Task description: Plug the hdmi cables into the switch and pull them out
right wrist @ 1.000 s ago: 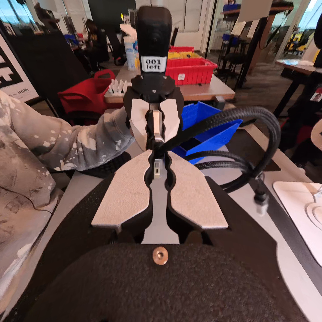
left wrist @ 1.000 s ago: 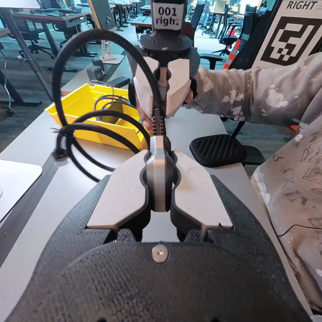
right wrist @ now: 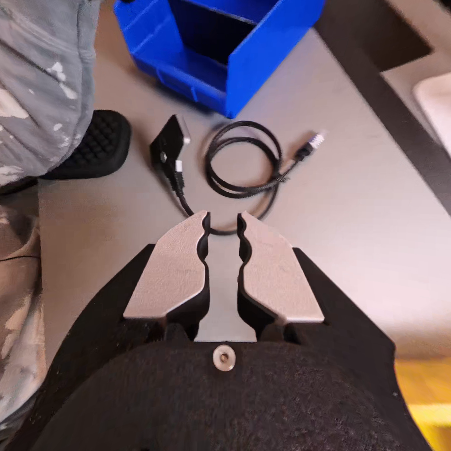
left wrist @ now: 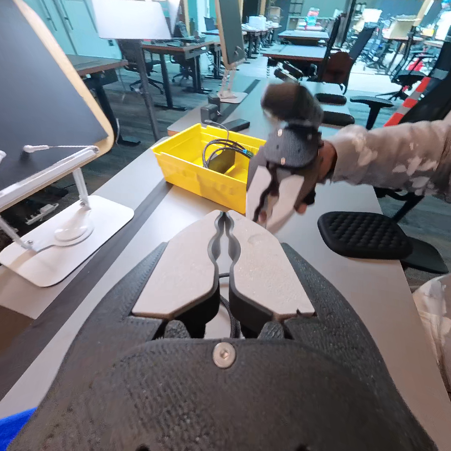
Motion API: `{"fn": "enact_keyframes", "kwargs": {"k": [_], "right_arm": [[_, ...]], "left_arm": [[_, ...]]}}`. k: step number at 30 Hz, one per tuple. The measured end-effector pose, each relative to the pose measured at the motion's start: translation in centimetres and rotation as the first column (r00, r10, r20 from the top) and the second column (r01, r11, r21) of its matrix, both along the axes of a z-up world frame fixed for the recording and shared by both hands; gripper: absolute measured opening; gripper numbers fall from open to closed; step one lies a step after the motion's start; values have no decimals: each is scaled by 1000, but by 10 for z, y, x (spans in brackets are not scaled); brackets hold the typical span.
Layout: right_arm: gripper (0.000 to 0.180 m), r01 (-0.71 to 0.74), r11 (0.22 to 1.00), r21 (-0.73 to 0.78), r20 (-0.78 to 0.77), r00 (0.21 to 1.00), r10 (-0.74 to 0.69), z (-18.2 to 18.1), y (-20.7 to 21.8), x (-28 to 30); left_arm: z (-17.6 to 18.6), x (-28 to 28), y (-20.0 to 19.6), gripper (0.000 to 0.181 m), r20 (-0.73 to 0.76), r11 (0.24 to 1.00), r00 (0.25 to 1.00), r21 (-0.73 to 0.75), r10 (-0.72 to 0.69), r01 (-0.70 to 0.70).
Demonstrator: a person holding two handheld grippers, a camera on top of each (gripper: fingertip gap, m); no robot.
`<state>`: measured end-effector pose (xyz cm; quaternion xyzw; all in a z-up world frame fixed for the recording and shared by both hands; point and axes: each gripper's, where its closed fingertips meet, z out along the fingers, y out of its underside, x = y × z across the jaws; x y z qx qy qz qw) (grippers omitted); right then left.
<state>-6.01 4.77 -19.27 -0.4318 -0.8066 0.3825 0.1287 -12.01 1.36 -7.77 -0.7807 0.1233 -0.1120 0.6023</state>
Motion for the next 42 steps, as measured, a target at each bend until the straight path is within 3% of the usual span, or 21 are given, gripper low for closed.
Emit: {"fn": "enact_keyframes", "kwargs": {"k": [4, 7, 10, 12, 16, 22, 29, 37, 40, 42], "right_arm": [[34, -293, 947, 132, 50, 956, 288, -43, -66, -23], [39, -426, 894, 137, 170, 900, 402, -72, -103, -26], [39, -489, 853, 183, 229, 865, 446, -96, -113, -25], [27, -507, 842, 186, 239, 854, 462, -106, -114, -22], [23, -538, 824, 175, 224, 837, 499, -99, -115, -15], [21, -449, 844, 294, 123, 893, 433, -34, -78, -23], [21, -225, 837, 498, -48, 957, 286, 83, -6, -34], [21, 56, 706, 706, -196, 973, 119, 217, 83, -35], [21, 121, 649, 752, -203, 978, 53, 250, 115, -25], [21, 135, 670, 730, -198, 980, 19, 258, 130, -16]], "left_arm": [[10, -15, -11, 5, 21, 998, 998, 33, 53, -53], [16, -24, -19, 9, 35, 995, 996, 59, 79, -81], [20, -34, -27, 10, 52, 992, 994, 77, 100, -104], [22, -38, -31, 10, 72, 990, 992, 88, 103, -109], [26, -43, -36, 10, 88, 988, 990, 103, 107, -115], [40, -47, -45, 11, 93, 977, 988, 159, 127, -140], [41, -51, -48, 20, 102, 974, 982, 146, 158, -172], [41, -49, -46, 23, 93, 975, 980, 126, 174, -185], [37, -47, -42, 24, 76, 977, 981, 104, 179, -186], [35, -46, -40, 24, 70, 978, 981, 96, 179, -186]]}}
